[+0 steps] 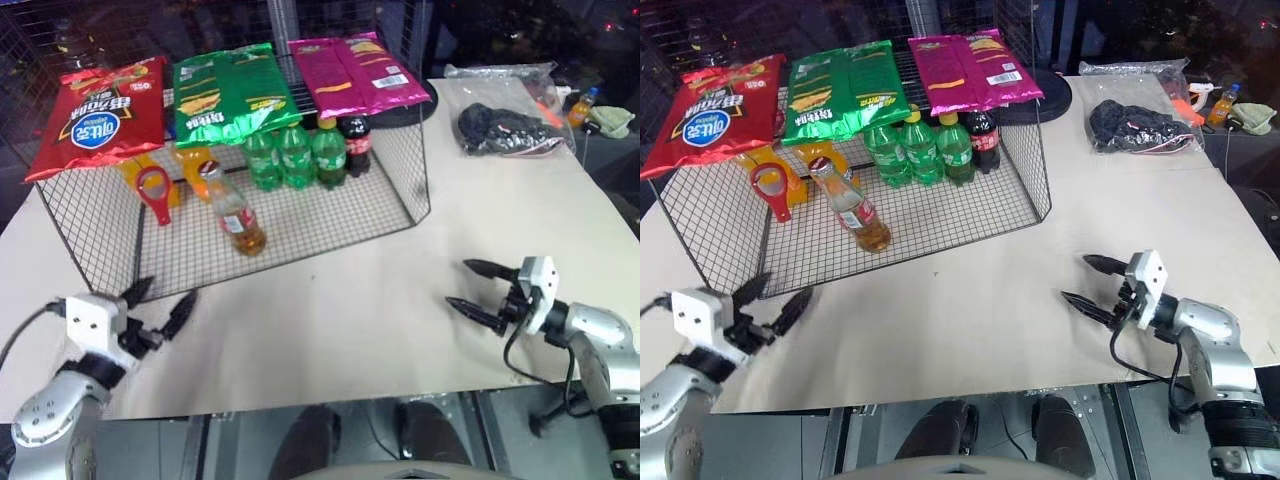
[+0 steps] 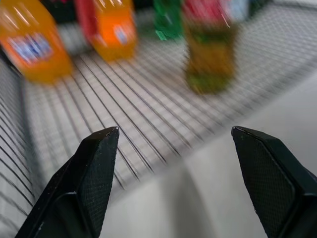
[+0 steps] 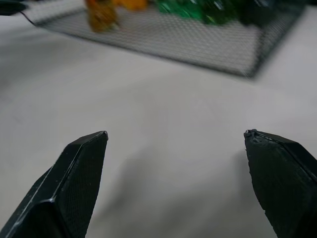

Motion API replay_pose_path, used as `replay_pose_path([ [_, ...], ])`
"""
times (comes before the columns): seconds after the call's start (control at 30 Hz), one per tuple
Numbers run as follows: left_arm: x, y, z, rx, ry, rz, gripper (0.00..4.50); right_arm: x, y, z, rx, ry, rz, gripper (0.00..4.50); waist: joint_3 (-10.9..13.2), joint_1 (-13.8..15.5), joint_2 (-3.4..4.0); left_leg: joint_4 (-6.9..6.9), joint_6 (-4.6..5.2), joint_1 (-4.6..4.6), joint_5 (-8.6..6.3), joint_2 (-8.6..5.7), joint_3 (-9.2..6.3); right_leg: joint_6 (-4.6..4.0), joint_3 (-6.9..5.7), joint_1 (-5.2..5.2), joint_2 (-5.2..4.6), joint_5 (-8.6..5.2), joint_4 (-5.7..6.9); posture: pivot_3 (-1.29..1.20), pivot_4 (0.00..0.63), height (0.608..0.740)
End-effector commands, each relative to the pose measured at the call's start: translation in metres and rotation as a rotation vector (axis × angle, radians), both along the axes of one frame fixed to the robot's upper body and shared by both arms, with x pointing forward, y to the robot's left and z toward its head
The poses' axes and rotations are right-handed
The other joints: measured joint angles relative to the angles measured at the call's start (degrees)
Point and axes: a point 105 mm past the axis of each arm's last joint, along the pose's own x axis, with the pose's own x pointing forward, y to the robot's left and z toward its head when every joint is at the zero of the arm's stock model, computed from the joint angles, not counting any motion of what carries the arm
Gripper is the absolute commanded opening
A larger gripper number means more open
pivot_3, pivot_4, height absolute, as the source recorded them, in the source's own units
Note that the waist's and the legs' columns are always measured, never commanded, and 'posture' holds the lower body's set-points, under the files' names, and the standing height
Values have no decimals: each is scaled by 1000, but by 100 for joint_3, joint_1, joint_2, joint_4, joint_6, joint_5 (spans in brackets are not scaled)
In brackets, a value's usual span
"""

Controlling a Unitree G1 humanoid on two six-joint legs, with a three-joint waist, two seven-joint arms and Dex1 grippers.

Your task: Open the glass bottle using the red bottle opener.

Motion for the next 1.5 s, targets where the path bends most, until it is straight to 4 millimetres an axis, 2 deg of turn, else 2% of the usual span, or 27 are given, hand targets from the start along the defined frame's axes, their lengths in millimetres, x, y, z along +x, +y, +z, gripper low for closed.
replay_pose_path([
  [0.03, 12, 14, 28, 56, -104, 85, 3737, -8, 28, 28, 65, -57, 94, 4434, -1, 0, -1, 1, 0, 0, 0, 0, -2, 0, -1, 0, 0, 0, 1, 0, 150, 740],
  [0.2, 41, 22, 56, 71, -217, 160, 3737, -23, 70, 59, 133, -73, 215, 4434, -2, 0, -5, 2, 0, -5, 0, -8, -1, 0, 1, -7, -1, 0, 1, 0, 150, 740],
  [0.3, 50, 27, 63, 72, -248, 190, 3737, -25, 80, 68, 151, -82, 225, 4434, -4, -3, -10, 3, -2, -7, 1, -8, -5, 0, -2, -11, 1, 0, 4, 0, 150, 740],
  [0.6, 77, 27, 68, 69, -271, 157, 3737, -20, 81, 72, 154, -96, 200, 4434, -8, -5, -20, 4, -2, -19, 1, -14, -1, 1, 0, -26, 9, 0, 8, 0, 150, 740],
  [1.0, 84, 28, 70, 70, -282, 118, 3737, -21, 84, 73, 166, -107, 191, 4434, -9, -21, -22, 6, -3, -20, 2, -13, 2, 1, 5, -33, 20, 0, 17, 0, 150, 740],
  [1.1, 83, 28, 71, 55, -292, 109, 3092, -22, 84, 73, 177, -108, 198, 4500, -9, -21, -22, 7, -3, -20, 2, -13, 3, 1, 5, -33, 20, 0, 18, 0, 150, 740],
  [1.17, 82, 27, 71, 46, -294, 101, 2036, -24, 85, 74, 187, -109, 208, 4500, -9, -22, -22, 7, -3, -20, 2, -13, 3, 1, 5, -33, 20, 0, 18, 0, 150, 740],
  [1.2, 82, 26, 71, 39, -294, 92, 1719, -26, 85, 77, 207, -126, 223, 4500, -9, -22, -22, 7, -3, -21, 2, -13, 2, 1, 5, -33, 20, 0, 18, 0, 150, 740],
  [1.3, 81, 24, 71, 18, -295, 78, 206, -31, 85, 82, 257, -136, 259, 4500, -9, -23, -22, 7, -3, -20, 2, -12, 2, 1, 5, -33, 21, 0, 19, 0, 150, 740],
  [1.33, 81, 24, 71, 16, -295, 77, 88, -31, 85, 83, 262, -136, 263, 4500, -9, -24, -22, 7, -3, -20, 2, -12, 3, 1, 6, -33, 21, 0, 20, 0, 150, 740],
  [1.5, 80, 25, 69, 13, -290, 81, 88, -33, 86, 84, 274, -156, 289, 4500, -9, -23, -22, 8, -3, -20, 2, -12, 2, 1, 5, -34, 21, 0, 21, 0, 150, 740],
])
